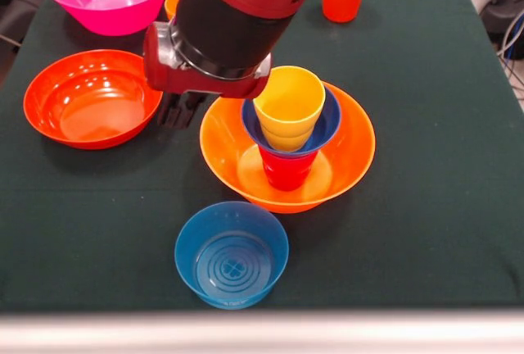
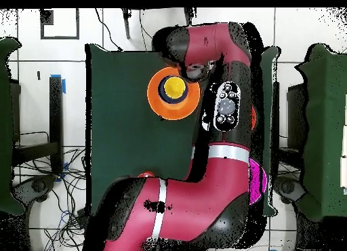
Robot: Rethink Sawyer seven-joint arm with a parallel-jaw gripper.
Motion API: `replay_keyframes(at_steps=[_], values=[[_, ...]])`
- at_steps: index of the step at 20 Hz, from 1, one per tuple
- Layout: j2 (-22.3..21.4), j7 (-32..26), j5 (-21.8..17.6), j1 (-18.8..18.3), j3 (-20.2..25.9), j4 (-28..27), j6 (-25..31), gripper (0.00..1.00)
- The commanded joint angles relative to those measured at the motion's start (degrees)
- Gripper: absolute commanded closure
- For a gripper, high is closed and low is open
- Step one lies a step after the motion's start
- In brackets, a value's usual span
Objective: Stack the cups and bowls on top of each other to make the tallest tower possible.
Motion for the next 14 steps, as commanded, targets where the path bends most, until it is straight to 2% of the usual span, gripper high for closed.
replay_keyframes(at_steps=[1,6,14], values=[[3.80,-19.46,-1.28,-1.28,7.75,-2.47,-3.73,1.00],[5.91,-17.32,0.94,-1.94,10.08,-6.06,-2.65,1.00],[10.36,-16.04,4.58,-2.60,14.26,-11.26,3.47,1.00]])
